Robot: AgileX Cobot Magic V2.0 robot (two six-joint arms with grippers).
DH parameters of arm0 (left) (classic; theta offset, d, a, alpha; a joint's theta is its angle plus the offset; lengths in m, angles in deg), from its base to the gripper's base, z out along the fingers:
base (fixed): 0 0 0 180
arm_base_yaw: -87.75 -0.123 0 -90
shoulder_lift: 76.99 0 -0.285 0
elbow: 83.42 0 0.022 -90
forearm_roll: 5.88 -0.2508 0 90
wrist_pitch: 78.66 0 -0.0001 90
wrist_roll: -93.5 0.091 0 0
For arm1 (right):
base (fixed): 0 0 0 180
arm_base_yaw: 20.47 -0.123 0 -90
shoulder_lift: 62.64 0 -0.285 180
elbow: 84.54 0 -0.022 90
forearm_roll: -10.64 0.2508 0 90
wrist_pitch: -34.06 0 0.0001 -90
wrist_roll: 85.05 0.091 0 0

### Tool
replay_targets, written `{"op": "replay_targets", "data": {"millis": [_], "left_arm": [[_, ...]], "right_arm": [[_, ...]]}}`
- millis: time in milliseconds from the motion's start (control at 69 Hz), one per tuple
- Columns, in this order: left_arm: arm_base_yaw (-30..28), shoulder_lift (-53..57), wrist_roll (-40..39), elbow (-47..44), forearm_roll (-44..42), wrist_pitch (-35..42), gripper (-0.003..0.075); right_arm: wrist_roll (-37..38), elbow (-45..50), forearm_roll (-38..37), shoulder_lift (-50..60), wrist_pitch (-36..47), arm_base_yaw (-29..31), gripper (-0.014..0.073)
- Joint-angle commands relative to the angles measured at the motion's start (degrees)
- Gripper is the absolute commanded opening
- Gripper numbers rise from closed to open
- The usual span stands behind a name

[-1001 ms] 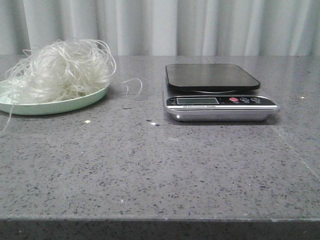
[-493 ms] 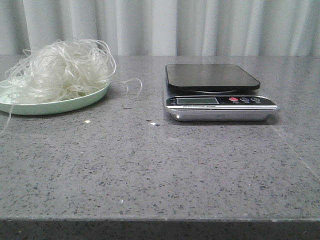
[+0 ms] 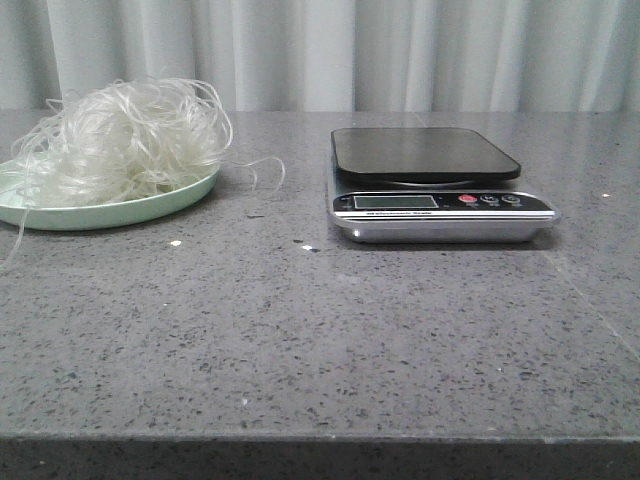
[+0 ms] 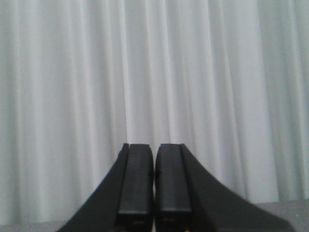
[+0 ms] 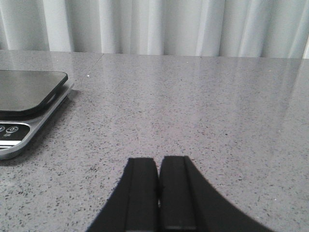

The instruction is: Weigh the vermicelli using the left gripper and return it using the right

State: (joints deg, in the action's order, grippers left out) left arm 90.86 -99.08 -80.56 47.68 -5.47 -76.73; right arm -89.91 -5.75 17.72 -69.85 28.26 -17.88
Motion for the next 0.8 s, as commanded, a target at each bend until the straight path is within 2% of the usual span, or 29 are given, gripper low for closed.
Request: {"op": "replay_targets", "data": {"millis": [0, 131, 334, 508, 566, 624, 696, 711, 783], "left_arm": [[-0.1, -9.2, -0.4, 9.9, 0.4, -2.3, 0.0138], [-0.1, -20.6, -0.3, 18.5, 0.4, -7.5, 0.0159], [-0.1, -35.6, -0.2, 28.0, 0.4, -14.7, 0.0419], [-0.1, -45.0, 0.2, 37.5, 1.7, -26.7, 0.0535], [-0.1, -48.8, 3.5, 42.0, 5.0, -32.8, 0.0566], [-0.1, -52.6, 10.6, 46.1, 10.9, -39.1, 0.0586], [-0.1, -56.8, 16.5, 50.0, 18.9, -44.7, 0.0596], [-0.1, -58.5, 18.7, 51.4, 22.6, -46.7, 0.0600], [-0.1, -62.7, 22.2, 54.1, 28.0, -51.1, 0.0601]], "right_arm": [[-0.2, -0.4, -0.6, 0.9, 4.7, 0.3, 0.0152], [-0.2, -0.4, -0.6, 0.9, 4.7, 0.3, 0.0152], [-0.2, -0.4, -0.6, 0.9, 4.7, 0.3, 0.0152], [-0.2, -0.4, -0.6, 0.9, 4.7, 0.3, 0.0152], [-0.2, -0.4, -0.6, 0.9, 4.7, 0.3, 0.0152], [-0.2, -0.4, -0.6, 0.9, 4.7, 0.3, 0.0152], [-0.2, -0.4, -0.6, 0.9, 4.7, 0.3, 0.0152], [-0.2, -0.4, -0.6, 0.9, 4.7, 0.3, 0.0152], [-0.2, -0.4, -0.6, 0.9, 4.7, 0.3, 0.0152]]}}
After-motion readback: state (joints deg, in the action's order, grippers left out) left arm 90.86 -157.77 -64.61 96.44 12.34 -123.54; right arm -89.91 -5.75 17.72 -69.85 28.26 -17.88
